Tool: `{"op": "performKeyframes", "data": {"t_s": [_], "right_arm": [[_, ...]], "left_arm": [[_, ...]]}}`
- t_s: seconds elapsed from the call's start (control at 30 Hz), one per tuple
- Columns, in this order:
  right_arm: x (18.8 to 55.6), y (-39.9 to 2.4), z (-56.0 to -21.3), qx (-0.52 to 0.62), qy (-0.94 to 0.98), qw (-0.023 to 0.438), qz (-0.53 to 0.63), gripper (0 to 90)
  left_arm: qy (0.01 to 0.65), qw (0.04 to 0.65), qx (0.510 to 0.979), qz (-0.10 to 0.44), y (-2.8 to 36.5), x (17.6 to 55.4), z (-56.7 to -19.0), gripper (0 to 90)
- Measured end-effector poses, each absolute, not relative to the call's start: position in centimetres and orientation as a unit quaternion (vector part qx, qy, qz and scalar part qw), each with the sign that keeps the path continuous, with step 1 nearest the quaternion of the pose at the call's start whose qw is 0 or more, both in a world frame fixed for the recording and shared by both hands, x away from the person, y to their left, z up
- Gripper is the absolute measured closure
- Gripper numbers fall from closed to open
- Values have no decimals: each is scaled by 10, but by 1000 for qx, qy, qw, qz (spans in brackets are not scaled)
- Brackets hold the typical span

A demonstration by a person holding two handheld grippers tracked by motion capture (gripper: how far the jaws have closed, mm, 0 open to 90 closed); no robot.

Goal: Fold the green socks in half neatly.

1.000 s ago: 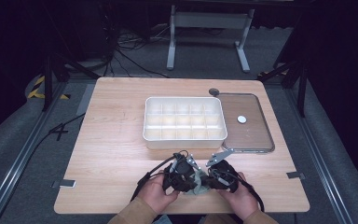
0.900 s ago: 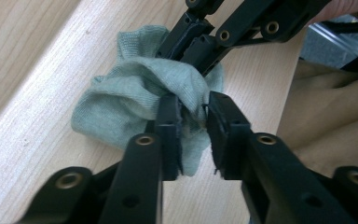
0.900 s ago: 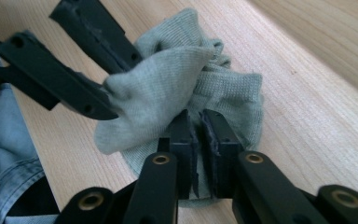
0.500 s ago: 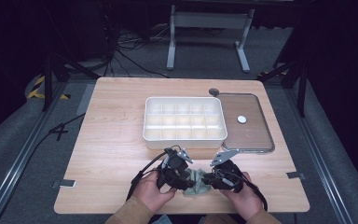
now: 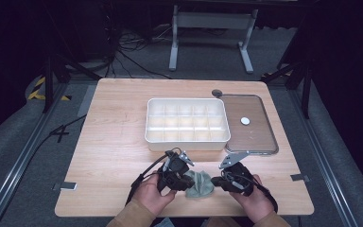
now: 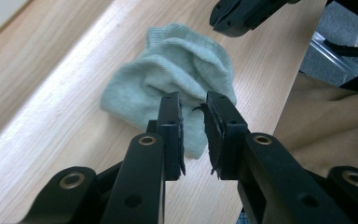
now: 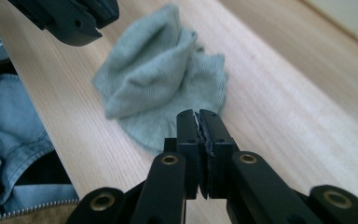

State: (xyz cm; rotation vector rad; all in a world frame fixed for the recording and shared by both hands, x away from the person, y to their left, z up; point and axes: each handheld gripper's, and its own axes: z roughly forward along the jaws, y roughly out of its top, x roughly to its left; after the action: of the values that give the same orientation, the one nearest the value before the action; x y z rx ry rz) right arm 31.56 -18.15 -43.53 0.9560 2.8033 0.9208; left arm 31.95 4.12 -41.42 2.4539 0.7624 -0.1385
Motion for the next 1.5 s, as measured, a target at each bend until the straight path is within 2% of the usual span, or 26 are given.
{"op": "performKeyframes", "data": {"t_s": [0.03,0.1,0.23,0.37,0.43,0.5,0.8,1.07,1.27,1.5], "right_arm": [[315,-181,-439,308,905,16,292,870],[314,-180,-442,306,907,12,289,869],[314,-177,-446,306,909,11,282,869],[315,-174,-449,302,911,9,281,876],[314,-171,-451,301,912,9,278,880],[314,-169,-451,298,914,7,276,882],[313,-167,-453,299,913,4,277,884],[313,-165,-455,300,913,-2,276,885],[312,-164,-455,301,912,-2,277,884],[313,-168,-453,305,909,-1,284,870]], "left_arm": [[286,279,915,-55,39,320,-415,708],[295,275,913,-63,34,322,-418,687],[300,265,914,-67,29,323,-422,692],[297,253,918,-64,24,324,-426,797],[292,243,923,-55,21,324,-425,878],[293,248,922,-50,20,324,-427,886],[277,247,928,-37,16,322,-425,898],[251,248,934,-60,10,317,-424,899],[263,240,930,-86,6,325,-442,897],[268,255,924,-95,12,325,-440,857]]}}
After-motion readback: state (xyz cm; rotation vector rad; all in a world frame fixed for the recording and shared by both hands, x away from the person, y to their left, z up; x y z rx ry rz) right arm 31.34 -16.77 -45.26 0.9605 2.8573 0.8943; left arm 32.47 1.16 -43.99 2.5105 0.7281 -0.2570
